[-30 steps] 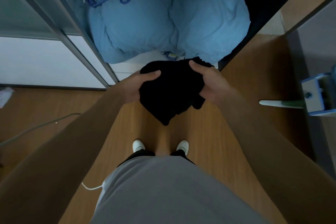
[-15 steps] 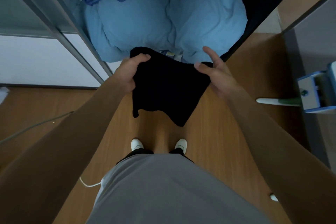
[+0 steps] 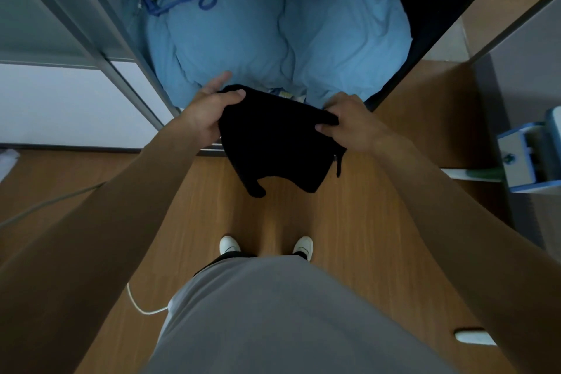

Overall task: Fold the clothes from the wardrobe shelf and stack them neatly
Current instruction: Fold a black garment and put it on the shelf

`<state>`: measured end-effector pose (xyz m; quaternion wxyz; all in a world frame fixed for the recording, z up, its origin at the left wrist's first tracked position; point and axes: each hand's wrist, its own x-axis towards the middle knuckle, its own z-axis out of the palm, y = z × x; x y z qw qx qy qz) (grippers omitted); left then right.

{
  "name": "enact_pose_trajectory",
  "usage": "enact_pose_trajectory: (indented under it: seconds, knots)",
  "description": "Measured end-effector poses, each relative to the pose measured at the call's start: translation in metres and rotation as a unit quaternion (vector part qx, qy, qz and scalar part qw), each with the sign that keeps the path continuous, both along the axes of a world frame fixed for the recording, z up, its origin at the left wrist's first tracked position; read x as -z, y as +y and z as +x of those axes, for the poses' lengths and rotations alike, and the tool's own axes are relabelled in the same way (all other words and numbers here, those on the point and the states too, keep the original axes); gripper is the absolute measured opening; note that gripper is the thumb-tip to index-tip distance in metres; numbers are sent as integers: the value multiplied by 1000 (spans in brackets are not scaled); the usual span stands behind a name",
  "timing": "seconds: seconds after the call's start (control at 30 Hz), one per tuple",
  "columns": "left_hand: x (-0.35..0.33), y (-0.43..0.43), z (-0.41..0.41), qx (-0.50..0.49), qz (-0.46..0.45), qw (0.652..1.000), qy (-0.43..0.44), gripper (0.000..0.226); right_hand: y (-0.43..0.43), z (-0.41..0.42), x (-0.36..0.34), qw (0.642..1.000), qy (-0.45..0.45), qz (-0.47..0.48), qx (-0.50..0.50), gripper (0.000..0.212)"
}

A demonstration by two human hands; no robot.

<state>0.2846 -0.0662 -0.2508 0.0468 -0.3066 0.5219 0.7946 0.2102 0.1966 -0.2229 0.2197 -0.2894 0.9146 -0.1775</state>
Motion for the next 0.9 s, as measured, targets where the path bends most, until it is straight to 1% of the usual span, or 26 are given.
enact_pose_trajectory:
  seconds: [0.03, 0.07, 0.1, 0.13, 0.17, 0.2, 0.23, 0.3, 0.37, 0.43, 0.5, 0.57, 0.6, 0.63, 0.67, 0.7, 0.77, 0.83, 0.9]
  knots:
    - [0, -3, 0, 32, -6, 999, 5, 55, 2, -2, -2, 1000, -10, -11, -23, 15]
    - [-1, -6, 1, 62, -1, 998, 15, 52, 3, -2, -6, 998, -44, -37, -26, 18]
    - [-2, -9, 2, 86, 17, 996, 30, 52, 4, -1, -9, 991, -109, -82, -3, 22]
    - [-2, -12, 3, 105, 37, 993, 47, 54, 4, 0, -12, 974, -182, -127, 42, 16]
    - [-3, -15, 4, 120, 44, 990, 62, 56, 2, 4, -15, 953, -235, -174, 82, 3]
    - [-4, -16, 3, 134, 32, 988, 67, 59, -1, 5, -15, 936, -257, -212, 117, 10]
    - [-6, -17, 3, 145, 4, 987, 65, 63, -3, 6, -14, 918, -271, -246, 156, 13]
    - [-8, -17, 4, 151, -76, 984, 52, 67, -10, 11, -14, 865, -320, -317, 223, 10]
    - [-8, -18, 4, 125, -147, 980, 38, 59, -16, 14, -10, 805, -386, -377, 248, 15]
    - [-7, -22, 4, 76, -162, 983, 43, 48, -16, 16, -8, 764, -420, -408, 273, 18]
    - [-5, -29, 4, 29, -126, 989, 76, 41, -15, 14, -6, 738, -439, -427, 284, 24]
    - [-2, -35, 8, -1, -47, 991, 125, 33, -17, 15, -11, 713, -455, -448, 290, 27]
    - [1, -36, 13, 3, -6, 989, 150, 35, -19, 14, -12, 696, -466, -462, 290, 27]
    - [4, -35, 19, 24, 21, 986, 166, 48, -21, 15, -15, 680, -479, -473, 290, 29]
    - [7, -33, 25, 66, 28, 984, 163, 66, -22, 15, -17, 667, -488, -485, 287, 31]
    - [10, -29, 30, 126, 15, 982, 143, 83, -24, 16, -20, 654, -497, -494, 284, 32]
    - [12, -21, 36, 230, -7, 968, 100, 112, -27, 17, -22, 643, -506, -504, 275, 34]
    - [11, -13, 34, 254, 0, 964, 78, 127, -30, 20, -23, 643, -511, -503, 267, 34]
    - [8, -7, 29, 244, 2, 969, 49, 130, -30, 22, -22, 640, -512, -502, 276, 36]
